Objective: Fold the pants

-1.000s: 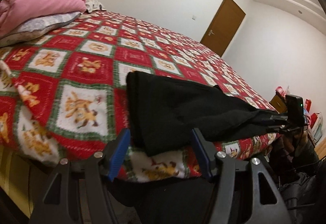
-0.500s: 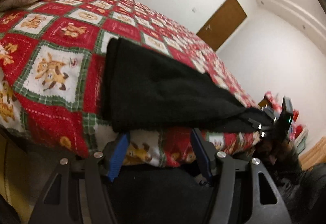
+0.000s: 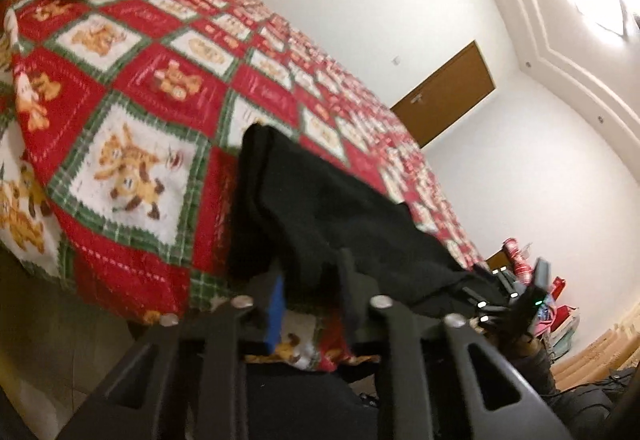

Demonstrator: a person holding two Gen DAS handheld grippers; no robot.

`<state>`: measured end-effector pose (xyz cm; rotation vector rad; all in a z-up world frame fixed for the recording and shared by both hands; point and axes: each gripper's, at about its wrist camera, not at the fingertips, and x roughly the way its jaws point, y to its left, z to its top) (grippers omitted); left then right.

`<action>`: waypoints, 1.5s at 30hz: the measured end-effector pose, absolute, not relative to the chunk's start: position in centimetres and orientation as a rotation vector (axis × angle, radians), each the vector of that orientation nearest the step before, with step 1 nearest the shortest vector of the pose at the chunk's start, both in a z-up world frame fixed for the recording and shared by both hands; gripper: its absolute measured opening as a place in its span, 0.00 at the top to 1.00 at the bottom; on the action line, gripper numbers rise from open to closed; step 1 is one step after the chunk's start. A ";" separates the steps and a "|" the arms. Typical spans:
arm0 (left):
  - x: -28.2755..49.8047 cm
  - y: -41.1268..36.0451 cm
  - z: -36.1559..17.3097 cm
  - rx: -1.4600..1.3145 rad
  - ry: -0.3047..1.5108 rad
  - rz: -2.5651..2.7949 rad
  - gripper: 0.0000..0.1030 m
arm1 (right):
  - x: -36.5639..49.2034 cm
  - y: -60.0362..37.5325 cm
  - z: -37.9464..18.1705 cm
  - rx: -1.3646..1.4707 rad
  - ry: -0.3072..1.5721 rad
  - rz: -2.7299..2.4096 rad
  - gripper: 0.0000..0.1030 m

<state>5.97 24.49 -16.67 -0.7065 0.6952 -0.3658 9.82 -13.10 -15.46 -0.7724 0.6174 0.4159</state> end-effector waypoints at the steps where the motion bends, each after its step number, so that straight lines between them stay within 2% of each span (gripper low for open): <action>1: 5.9 24.6 -16.4 -0.707 0.685 -0.375 0.82 | 9.9 -13.2 -15.5 -0.775 0.618 0.415 0.32; 7: 6.7 24.1 -15.1 -0.700 0.684 -0.398 0.82 | 10.3 -13.4 -16.0 -0.798 0.601 0.391 0.32; 14: 7.7 24.5 -17.0 -0.747 0.717 -0.392 0.82 | 11.0 -13.3 -17.1 -0.858 0.591 0.364 0.33; 15: 7.7 24.7 -17.2 -0.765 0.713 -0.397 0.88 | 11.2 -13.4 -17.2 -0.851 0.602 0.372 0.41; 16: 7.7 25.0 -17.3 -0.781 0.708 -0.400 0.88 | 11.3 -13.5 -17.2 -0.840 0.619 0.380 0.72; 17: 7.7 25.3 -17.3 -0.792 0.702 -0.399 0.88 | 11.5 -13.6 -17.1 -0.826 0.623 0.377 0.94; 20: 8.3 26.2 -16.8 -0.824 0.664 -0.420 0.90 | 11.5 -13.7 -15.9 -0.764 0.612 0.383 0.97; 25: 9.8 26.4 -14.3 -0.792 0.606 -0.449 0.90 | 10.3 -13.7 -13.7 -0.715 0.579 0.399 0.97; 28: 9.7 26.5 -14.1 -0.779 0.602 -0.454 0.90 | 8.5 -13.8 -14.3 -0.754 0.557 0.415 0.97; 33: 9.6 27.4 -17.5 -0.757 0.675 -0.378 0.90 | 7.6 -12.6 -20.7 -0.981 0.633 0.416 0.96; 35: 9.5 27.7 -18.5 -0.780 0.697 -0.377 0.90 | 7.2 -12.2 -20.6 -0.995 0.624 0.414 0.96; 37: 9.2 27.8 -18.9 -0.779 0.704 -0.375 0.90 | 7.6 -12.5 -19.1 -0.895 0.678 0.474 0.94; 39: 9.0 27.7 -18.9 -0.771 0.702 -0.380 0.90 | 8.2 -13.2 -17.2 -0.757 0.725 0.550 0.87; 41: 8.9 27.6 -19.0 -0.763 0.702 -0.378 0.90 | 8.8 -13.6 -15.8 -0.651 0.771 0.615 0.53; 42: 9.1 27.6 -19.1 -0.765 0.701 -0.376 0.90 | 9.0 -13.7 -15.1 -0.607 0.779 0.640 0.48; 45: 9.2 27.8 -19.7 -0.786 0.699 -0.377 0.89 | 9.9 -12.7 -13.4 -0.504 0.786 0.691 0.48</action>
